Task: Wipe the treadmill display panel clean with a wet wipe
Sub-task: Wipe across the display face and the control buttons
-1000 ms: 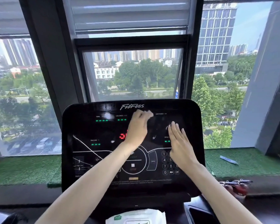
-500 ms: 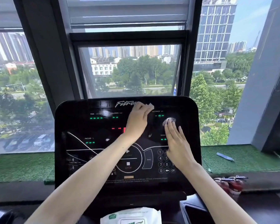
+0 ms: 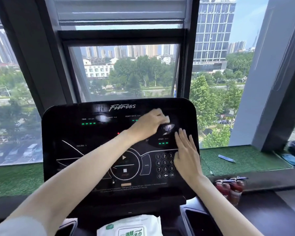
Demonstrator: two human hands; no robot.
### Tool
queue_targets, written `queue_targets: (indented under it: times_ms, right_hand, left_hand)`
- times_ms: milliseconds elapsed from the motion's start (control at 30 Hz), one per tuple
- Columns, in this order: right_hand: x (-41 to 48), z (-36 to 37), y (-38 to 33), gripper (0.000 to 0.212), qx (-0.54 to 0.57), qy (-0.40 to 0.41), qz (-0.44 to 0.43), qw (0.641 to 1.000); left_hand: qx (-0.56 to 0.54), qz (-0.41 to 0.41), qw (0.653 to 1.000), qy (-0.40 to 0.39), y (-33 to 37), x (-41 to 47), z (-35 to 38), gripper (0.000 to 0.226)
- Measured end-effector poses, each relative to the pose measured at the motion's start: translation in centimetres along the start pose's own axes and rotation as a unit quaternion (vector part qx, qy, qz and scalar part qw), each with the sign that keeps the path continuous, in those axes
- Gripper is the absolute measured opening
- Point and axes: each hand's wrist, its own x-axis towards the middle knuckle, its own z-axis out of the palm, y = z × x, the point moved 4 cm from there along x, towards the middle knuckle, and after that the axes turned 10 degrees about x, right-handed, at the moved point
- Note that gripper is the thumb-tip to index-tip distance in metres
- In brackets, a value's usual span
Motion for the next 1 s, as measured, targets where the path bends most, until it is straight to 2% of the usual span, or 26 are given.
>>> queue_targets:
  times_ms: [67,100,200,233,267,333,367,400,467,500,533,633,667,767,800,933,1000]
  right_hand:
    - [-0.8,0.2,0.4,0.068,-0.007,-0.001,0.014,1.000]
    - [-1.0,0.4,0.4,0.067,-0.012,-0.009,0.009,1.000]
    - [-1.4,1.0,0.3,0.071,-0.039,-0.051,-0.022,0.998]
    - [-1.4,1.1,0.4,0.072,-0.049,-0.064,-0.029,0.996]
    - [-1.4,1.1,0.5,0.073,-0.058,-0.073,-0.034,0.995]
    - [-1.3,1.0,0.6,0.075,-0.072,-0.080,-0.036,0.994]
    - [-1.3,1.0,0.6,0.076,-0.077,-0.082,-0.038,0.993]
    - [-1.4,1.1,0.6,0.077,-0.085,-0.088,-0.040,0.992]
    - [-1.5,1.1,0.5,0.079,-0.105,-0.103,-0.045,0.988]
    - [-1.4,1.0,0.6,0.080,-0.115,-0.108,-0.049,0.986]
    - [-1.4,0.9,0.7,0.081,-0.121,-0.111,-0.051,0.985]
    - [-1.5,1.0,0.7,0.081,-0.115,-0.111,-0.049,0.986]
    - [-1.5,1.1,0.6,0.081,-0.112,-0.113,-0.048,0.986]
    - [-1.5,1.0,0.6,0.078,-0.075,-0.105,-0.044,0.991]
    - [-1.6,0.8,0.8,0.076,-0.043,-0.091,-0.037,0.994]
    - [-3.4,0.3,1.9,0.072,0.032,-0.027,0.033,0.999]
    - [-4.6,0.5,2.4,0.068,0.032,-0.016,0.060,0.998]
  left_hand:
    - [-0.020,-0.097,0.992,0.077,-0.6,0.4,-0.5,0.021]
    - [-0.016,-0.085,0.993,0.081,0.1,0.2,-0.3,0.021]
    - [0.018,0.096,0.994,-0.044,3.1,-0.9,1.4,0.020]
    - [0.028,0.102,0.993,-0.055,2.8,-0.3,1.0,0.020]
    - [0.027,0.075,0.996,-0.036,1.9,0.8,0.5,0.020]
    - [-0.005,-0.031,0.998,0.049,0.4,2.2,-0.4,0.018]
    - [-0.014,-0.053,0.997,0.063,0.6,2.2,-0.3,0.018]
    - [-0.013,-0.022,0.999,0.044,1.5,2.0,0.2,0.017]
    - [0.002,0.104,0.993,-0.064,3.7,1.2,1.7,0.021]
    - [0.012,0.134,0.986,-0.102,3.8,1.4,1.6,0.022]
    - [0.019,0.130,0.986,-0.102,3.4,2.2,1.3,0.021]
    - [-0.016,-0.003,1.000,0.003,1.6,3.6,0.6,0.019]
    - [-0.021,0.002,1.000,0.011,2.1,3.4,0.8,0.020]
    - [0.013,0.148,0.983,-0.106,4.8,2.1,2.1,0.022]
    - [0.021,0.147,0.982,-0.119,4.7,2.7,1.5,0.022]
    - [0.023,0.013,1.000,-0.002,2.9,5.1,0.9,0.026]
    - [0.012,0.077,0.997,-0.010,4.5,3.1,2.5,0.026]
